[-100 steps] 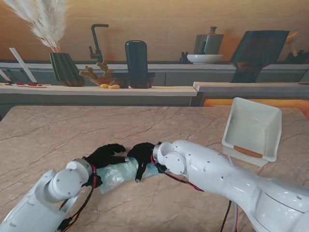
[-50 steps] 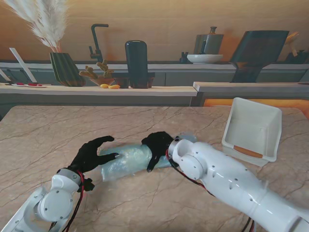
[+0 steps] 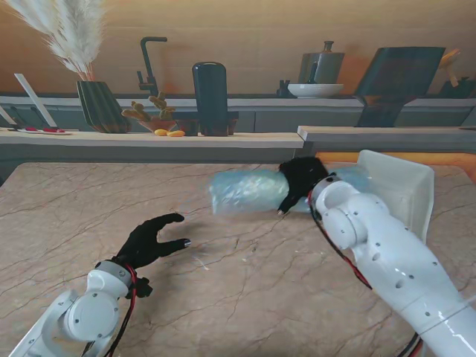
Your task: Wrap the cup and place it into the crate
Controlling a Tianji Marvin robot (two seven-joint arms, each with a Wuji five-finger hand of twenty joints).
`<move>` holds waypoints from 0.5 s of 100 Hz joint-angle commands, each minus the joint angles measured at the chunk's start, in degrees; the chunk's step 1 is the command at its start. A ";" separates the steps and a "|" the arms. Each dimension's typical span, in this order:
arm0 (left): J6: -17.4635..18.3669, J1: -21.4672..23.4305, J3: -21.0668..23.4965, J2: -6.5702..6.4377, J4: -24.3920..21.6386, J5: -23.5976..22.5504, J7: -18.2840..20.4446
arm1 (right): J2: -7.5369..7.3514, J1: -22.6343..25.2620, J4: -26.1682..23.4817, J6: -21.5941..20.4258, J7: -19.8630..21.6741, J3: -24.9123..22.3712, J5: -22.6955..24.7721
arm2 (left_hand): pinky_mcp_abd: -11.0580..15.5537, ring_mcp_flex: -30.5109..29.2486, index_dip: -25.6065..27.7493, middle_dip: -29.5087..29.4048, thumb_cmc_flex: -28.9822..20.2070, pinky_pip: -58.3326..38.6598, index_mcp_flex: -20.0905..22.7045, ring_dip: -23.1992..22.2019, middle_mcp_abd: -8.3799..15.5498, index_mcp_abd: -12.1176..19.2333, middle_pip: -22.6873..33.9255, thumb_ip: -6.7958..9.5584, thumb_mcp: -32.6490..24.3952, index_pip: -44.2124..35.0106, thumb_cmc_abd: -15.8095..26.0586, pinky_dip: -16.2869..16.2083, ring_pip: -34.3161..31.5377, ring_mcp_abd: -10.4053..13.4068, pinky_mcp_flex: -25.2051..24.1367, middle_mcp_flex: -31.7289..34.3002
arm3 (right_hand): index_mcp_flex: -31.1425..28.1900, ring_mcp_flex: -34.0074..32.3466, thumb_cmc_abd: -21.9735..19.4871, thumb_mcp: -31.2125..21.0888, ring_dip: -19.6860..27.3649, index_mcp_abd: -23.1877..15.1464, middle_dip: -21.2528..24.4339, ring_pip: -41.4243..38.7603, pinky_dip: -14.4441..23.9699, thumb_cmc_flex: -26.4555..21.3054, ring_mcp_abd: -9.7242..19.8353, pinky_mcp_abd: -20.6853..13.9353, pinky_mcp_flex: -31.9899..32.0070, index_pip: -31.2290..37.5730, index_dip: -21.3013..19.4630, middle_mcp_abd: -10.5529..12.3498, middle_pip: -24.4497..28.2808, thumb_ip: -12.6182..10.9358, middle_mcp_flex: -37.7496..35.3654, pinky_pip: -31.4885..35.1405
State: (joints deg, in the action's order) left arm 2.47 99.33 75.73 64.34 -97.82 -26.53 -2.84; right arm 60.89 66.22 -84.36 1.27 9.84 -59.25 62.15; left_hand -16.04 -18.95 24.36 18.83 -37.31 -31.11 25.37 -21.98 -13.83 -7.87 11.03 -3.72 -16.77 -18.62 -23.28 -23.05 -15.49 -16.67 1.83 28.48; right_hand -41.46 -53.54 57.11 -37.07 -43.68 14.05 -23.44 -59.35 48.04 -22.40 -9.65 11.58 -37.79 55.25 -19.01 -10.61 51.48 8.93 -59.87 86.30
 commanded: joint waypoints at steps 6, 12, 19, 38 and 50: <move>-0.40 -0.21 -0.44 0.17 -0.49 0.41 0.42 | -1.05 -0.22 -0.08 3.47 -1.13 -2.64 3.19 | -0.53 -1.09 0.48 -0.50 -0.40 1.18 1.89 0.45 0.02 1.47 -1.07 1.30 1.57 1.75 2.24 -0.02 0.68 -1.05 0.45 0.95 | -3.45 -10.68 -10.57 -25.73 -1.98 -26.81 -3.15 -11.17 1.67 -16.45 4.54 -4.44 2.30 13.59 -2.96 1.08 8.87 -2.27 -1.23 -0.35; -0.41 -0.69 -0.66 0.14 -0.34 0.75 0.76 | -0.97 0.11 0.14 5.98 -2.26 -3.86 4.35 | -0.52 -1.22 0.54 -0.48 -0.51 1.21 2.19 0.45 0.09 1.53 -1.06 1.30 1.77 1.67 2.36 -0.02 0.65 -1.02 0.55 1.16 | -3.50 -10.71 -10.37 -25.94 -1.99 -26.68 -3.09 -11.27 1.64 -16.45 4.55 -4.43 2.29 13.68 -2.93 0.99 8.91 -2.50 -1.22 -0.35; -0.42 -1.39 -0.96 0.09 -0.05 1.29 1.33 | -0.80 0.33 0.66 8.90 -3.85 -5.00 5.21 | -0.49 -1.23 0.59 -0.46 -0.64 1.22 2.37 0.46 0.21 1.61 -1.07 1.32 1.96 1.64 2.48 -0.03 0.65 -0.89 0.63 1.28 | -3.37 -10.55 -10.33 -26.11 -2.04 -26.52 -3.05 -11.48 1.65 -16.46 4.35 -4.33 2.40 13.76 -2.85 0.76 9.11 -2.72 -1.15 -0.14; -0.51 -3.37 -1.59 -0.02 1.12 3.03 2.91 | -0.60 0.88 1.97 15.07 -6.57 -8.05 7.58 | -0.34 -1.06 0.68 -0.44 -1.06 1.25 2.48 0.47 0.02 1.42 -1.20 1.39 2.45 1.71 2.80 -0.06 0.67 -1.04 0.63 1.12 | -2.59 -10.48 -10.90 -26.06 -1.96 -26.53 -2.97 -11.81 1.48 -16.37 4.75 -4.38 2.31 14.24 -2.94 0.86 9.73 -3.02 -0.63 0.29; -0.62 -4.01 -1.84 0.04 1.62 3.80 3.11 | -0.52 1.82 2.42 18.36 -8.24 -10.36 8.94 | -0.13 -0.53 0.75 -0.42 -1.43 1.21 2.58 0.54 0.03 1.40 -1.24 1.44 2.72 1.68 2.81 -0.10 0.84 -0.80 0.50 0.83 | -2.12 -10.48 -11.24 -26.07 -1.91 -26.49 -2.90 -12.07 1.33 -16.29 4.92 -4.39 2.31 14.52 -2.93 0.81 10.12 -3.25 -0.31 0.55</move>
State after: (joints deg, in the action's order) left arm 2.19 95.27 74.01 64.22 -96.33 -22.98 0.15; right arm 60.73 67.70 -81.92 18.58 2.66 -68.34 70.64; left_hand -16.07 -19.62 24.47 18.82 -37.36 -30.99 26.75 -21.97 -13.84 -7.87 11.02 -3.70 -15.94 -18.62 -21.91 -23.05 -15.49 -16.70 2.50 28.57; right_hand -41.02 -53.56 57.11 -37.07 -44.03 13.68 -23.99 -60.56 48.09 -22.40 -9.65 11.65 -37.79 55.59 -19.20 -10.62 52.68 8.92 -59.05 86.84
